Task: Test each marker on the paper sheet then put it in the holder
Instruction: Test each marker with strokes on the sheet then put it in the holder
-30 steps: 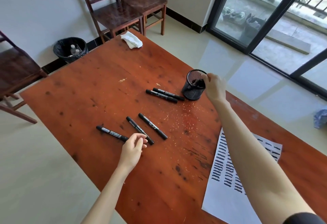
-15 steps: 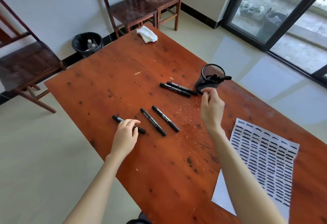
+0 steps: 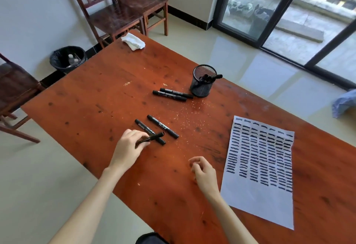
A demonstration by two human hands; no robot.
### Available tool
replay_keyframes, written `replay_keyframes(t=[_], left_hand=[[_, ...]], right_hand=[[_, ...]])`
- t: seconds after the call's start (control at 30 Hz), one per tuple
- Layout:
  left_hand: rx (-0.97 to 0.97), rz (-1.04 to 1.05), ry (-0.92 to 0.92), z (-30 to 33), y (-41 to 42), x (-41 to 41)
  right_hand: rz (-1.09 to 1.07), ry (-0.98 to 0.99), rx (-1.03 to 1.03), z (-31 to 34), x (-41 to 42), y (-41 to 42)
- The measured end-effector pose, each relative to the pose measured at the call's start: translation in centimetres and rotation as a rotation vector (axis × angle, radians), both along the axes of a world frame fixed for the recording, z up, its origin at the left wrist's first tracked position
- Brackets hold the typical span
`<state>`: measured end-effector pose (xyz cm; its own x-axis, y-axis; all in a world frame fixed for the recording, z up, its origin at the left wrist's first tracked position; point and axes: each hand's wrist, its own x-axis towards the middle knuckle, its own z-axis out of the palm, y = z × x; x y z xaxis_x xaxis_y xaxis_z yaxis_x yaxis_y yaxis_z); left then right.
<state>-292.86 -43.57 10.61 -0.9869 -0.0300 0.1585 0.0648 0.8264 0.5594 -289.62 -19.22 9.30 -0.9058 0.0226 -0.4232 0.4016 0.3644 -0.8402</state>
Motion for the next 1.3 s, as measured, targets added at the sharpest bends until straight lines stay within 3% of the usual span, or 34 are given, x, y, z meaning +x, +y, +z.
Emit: replay_keyframes(t=[0.07, 0.17, 0.37, 0.47, 0.6, 0.77, 0.93, 1.3], left_hand=[[0.293, 0.082, -0.004, 1.8, 3.7, 0.7], [0.72, 0.065, -0.19, 4.0, 9.3, 1.7], [0.925, -0.158, -0.256, 6.4, 16.9, 4.5], [0.839, -0.248, -0.291, 6.4, 18.9, 6.0], [0.707, -0.36, -0.293, 6.4, 21.1, 8.0], [0.323, -0.542, -0.236, 6.4, 24.7, 9.8], [0.231, -0.627, -0.221, 7.0, 28.5, 11.5], [0.113, -0.549, -0.117, 7.8, 30.0, 13.4]], right_hand=[[-0.017, -0.074, -0.08, 0.6, 0.8, 1.0], [-0.108, -0.153, -0.349, 2.0, 1.9, 2.1], [-0.59, -0.2, -0.928, 4.6, 4.8, 6.7], [-0.77, -0.108, -1.03, 5.3, 6.4, 9.9], [-0.831, 0.051, -0.946, 6.3, 8.3, 13.8], [-0.783, 0.287, -0.862, 7.5, 10.2, 17.5], [-0.775, 0.298, -1.235, 8.7, 10.9, 17.7], [-0.834, 0.222, -1.479, 9.0, 9.6, 18.3]])
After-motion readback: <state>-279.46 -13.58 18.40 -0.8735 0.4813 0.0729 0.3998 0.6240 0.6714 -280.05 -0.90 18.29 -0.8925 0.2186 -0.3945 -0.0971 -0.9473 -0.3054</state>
